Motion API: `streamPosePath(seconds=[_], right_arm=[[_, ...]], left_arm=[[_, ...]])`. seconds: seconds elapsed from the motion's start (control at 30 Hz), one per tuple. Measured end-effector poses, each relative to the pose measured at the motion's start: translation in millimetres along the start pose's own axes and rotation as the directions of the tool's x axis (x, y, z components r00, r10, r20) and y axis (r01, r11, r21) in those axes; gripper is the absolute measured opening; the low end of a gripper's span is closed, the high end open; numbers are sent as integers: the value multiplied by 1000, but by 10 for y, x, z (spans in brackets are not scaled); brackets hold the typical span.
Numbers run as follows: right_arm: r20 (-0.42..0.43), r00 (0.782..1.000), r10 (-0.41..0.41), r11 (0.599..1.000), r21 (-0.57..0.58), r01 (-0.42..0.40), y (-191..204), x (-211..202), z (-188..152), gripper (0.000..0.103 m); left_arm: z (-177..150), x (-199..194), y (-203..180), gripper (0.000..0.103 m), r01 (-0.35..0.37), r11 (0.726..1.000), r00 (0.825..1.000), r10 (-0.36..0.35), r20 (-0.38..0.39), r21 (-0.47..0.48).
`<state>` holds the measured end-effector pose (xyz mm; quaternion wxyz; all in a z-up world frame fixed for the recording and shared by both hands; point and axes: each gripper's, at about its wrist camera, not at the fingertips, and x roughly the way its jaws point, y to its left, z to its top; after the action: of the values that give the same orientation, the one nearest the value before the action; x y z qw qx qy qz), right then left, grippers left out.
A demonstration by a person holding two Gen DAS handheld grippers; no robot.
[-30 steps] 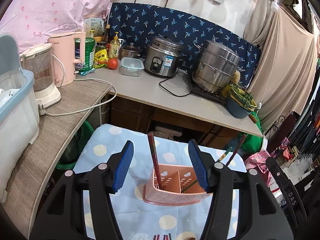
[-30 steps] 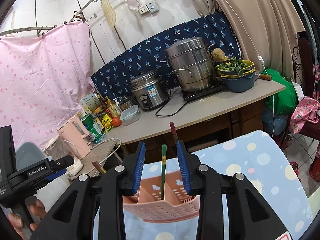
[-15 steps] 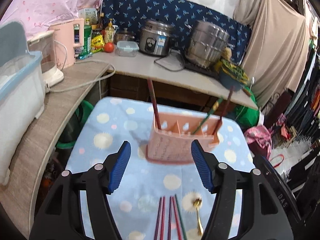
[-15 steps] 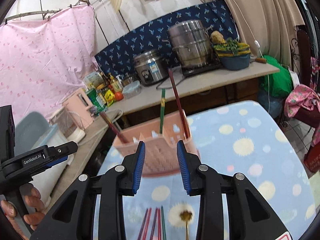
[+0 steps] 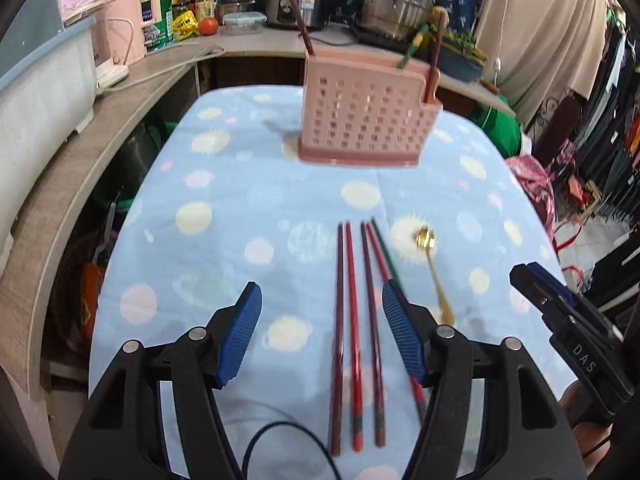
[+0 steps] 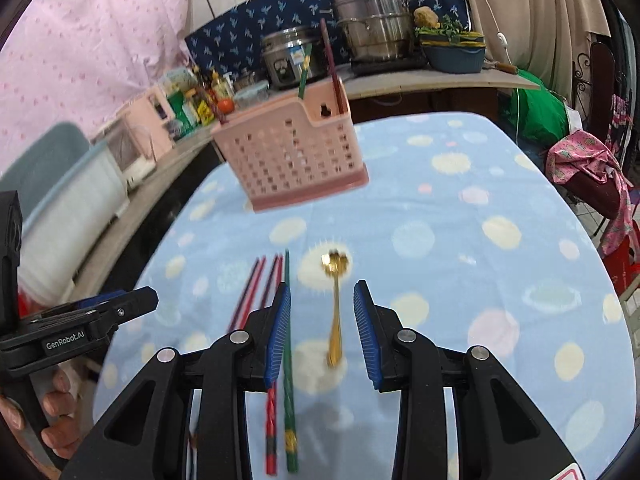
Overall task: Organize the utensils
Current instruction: 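Move both open tools back down to the remaining chopsticks, then grasp a dark red chopstick with the left tool while the right tool grasps a green chopstick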
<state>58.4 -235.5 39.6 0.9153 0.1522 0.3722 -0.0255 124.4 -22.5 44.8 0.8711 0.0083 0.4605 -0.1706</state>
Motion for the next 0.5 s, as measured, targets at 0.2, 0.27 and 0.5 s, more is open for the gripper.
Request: streamPosePath(seconds=[0.2,0.27,0.5], right_arm=[[-91,996,1,1000,-8,-2,18,86,-413,32],[-114,993,2,1000,-16,-4,41,111,-523,32],[-155,988,-1,999,-48,-6,152,161,-754,32]], left_arm=[[-445,190,43,60,0,1000,997,1,-80,7],[-567,255,62,60,5,1000,995,-4,-101,4],[-863,429,84,59,-1,1000,988,3,-155,11]])
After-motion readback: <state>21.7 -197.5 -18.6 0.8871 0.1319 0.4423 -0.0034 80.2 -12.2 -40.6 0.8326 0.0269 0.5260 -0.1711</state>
